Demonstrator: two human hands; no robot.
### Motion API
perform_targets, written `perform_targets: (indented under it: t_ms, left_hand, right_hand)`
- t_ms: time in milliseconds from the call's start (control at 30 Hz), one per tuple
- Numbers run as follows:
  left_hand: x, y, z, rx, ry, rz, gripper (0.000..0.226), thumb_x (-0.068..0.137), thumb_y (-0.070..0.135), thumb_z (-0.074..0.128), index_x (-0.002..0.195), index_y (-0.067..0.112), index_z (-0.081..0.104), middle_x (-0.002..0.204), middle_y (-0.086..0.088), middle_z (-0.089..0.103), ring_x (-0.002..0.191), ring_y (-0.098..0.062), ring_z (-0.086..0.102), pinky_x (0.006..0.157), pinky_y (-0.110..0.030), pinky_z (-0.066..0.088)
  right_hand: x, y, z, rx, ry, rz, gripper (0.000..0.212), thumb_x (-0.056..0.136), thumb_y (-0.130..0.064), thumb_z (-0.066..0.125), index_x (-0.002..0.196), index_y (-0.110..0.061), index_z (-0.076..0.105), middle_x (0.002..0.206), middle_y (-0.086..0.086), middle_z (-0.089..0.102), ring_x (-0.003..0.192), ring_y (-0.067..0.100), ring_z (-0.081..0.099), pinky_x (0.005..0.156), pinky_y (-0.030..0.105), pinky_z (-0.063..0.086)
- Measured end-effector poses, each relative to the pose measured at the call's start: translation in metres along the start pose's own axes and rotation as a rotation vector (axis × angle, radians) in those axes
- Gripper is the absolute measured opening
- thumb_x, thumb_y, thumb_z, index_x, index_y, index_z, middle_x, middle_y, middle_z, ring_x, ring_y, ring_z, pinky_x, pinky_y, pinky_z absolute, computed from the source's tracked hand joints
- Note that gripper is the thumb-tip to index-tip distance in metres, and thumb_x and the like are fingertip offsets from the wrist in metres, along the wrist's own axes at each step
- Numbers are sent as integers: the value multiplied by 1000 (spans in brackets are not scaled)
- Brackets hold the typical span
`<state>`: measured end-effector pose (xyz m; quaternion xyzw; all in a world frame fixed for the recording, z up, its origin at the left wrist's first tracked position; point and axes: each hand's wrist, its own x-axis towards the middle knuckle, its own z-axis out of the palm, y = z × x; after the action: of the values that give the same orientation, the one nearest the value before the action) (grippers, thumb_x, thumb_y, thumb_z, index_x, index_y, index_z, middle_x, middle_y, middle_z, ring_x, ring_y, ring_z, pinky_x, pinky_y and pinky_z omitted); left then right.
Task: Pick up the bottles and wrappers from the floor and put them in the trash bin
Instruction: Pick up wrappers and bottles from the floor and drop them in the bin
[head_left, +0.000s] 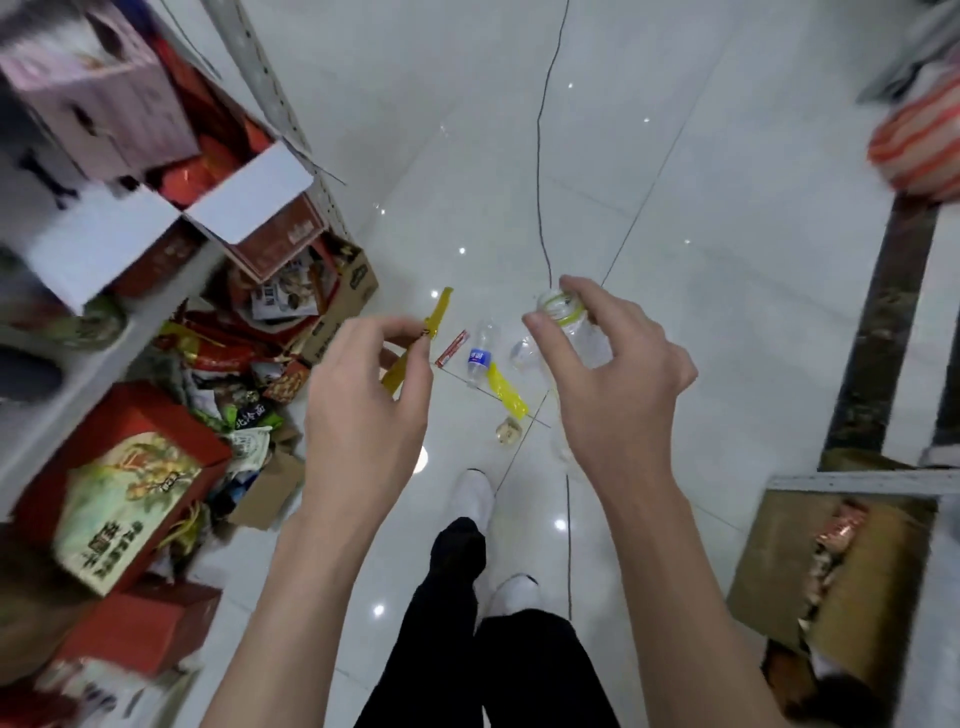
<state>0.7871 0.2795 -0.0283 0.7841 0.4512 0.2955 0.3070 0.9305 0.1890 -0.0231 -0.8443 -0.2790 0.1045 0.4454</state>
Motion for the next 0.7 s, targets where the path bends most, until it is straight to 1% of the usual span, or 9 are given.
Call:
perform_targets:
  t_ms: [67, 167, 233, 367, 467, 533, 600, 700]
  left_hand:
    - [-9, 39, -38, -26, 3, 43, 7, 96, 16, 63, 100, 20, 65, 94, 12, 61, 87, 0, 57, 76, -20, 45]
    - [-20, 82, -79, -52, 22, 109, 9, 95, 15, 63, 103, 16, 67, 97, 9, 63, 86, -4, 58, 78, -24, 48]
    - [-24, 103, -99, -75, 29, 151, 9, 95, 14, 64, 103, 16, 67, 98, 9, 64, 86, -4, 58, 79, -25, 48]
    - [-34, 127, -133, -174, 1, 203, 9, 94, 14, 65, 101, 17, 68, 97, 10, 66, 86, -7, 60, 79, -28, 50]
    - [-41, 126, -157, -211, -39, 271, 8, 94, 16, 65, 101, 19, 68, 98, 12, 66, 86, -6, 61, 77, -25, 50]
    - [-45, 118, -173, -239, -74, 309, 8, 94, 16, 65, 101, 20, 68, 98, 13, 65, 87, -5, 61, 75, -22, 49]
    - [-51, 103, -192, -282, -104, 341, 8, 94, 15, 65, 100, 19, 69, 96, 16, 64, 87, -5, 61, 75, -18, 47]
    - [-63, 80, -224, -320, -186, 370, 8, 94, 15, 65, 100, 20, 68, 95, 15, 64, 87, -3, 61, 73, -13, 44]
  right_hand:
    - [-20, -37, -40, 27, 28, -27, 33, 86, -55, 65, 114, -38, 70, 101, -23, 63, 109, 2, 57, 108, 35, 22]
    - [-47, -79, -84, 68, 61, -40, 33, 86, -55, 66, 114, -39, 70, 102, -22, 66, 108, 2, 59, 105, 24, 18]
    - [-63, -101, -102, 72, 98, -52, 33, 86, -54, 67, 114, -38, 70, 103, -21, 68, 107, 2, 59, 105, 23, 18]
    - [-97, -135, -119, 90, 211, -58, 33, 85, -54, 68, 114, -38, 70, 98, -26, 65, 107, 0, 58, 104, 22, 17]
    - [-128, -154, -118, 98, 297, -39, 33, 85, -53, 70, 114, -37, 70, 100, -23, 67, 107, 2, 59, 108, 28, 20]
    - [-153, -167, -111, 101, 359, -20, 35, 84, -54, 68, 113, -35, 71, 101, -19, 69, 106, 4, 61, 112, 40, 28]
    - [-181, -180, -98, 94, 410, 4, 38, 83, -57, 67, 113, -34, 72, 101, -17, 70, 105, 4, 62, 110, 50, 33]
    - [-225, -198, -79, 82, 496, 32, 41, 83, -61, 64, 114, -35, 71, 103, -20, 69, 106, 4, 63, 104, 54, 41]
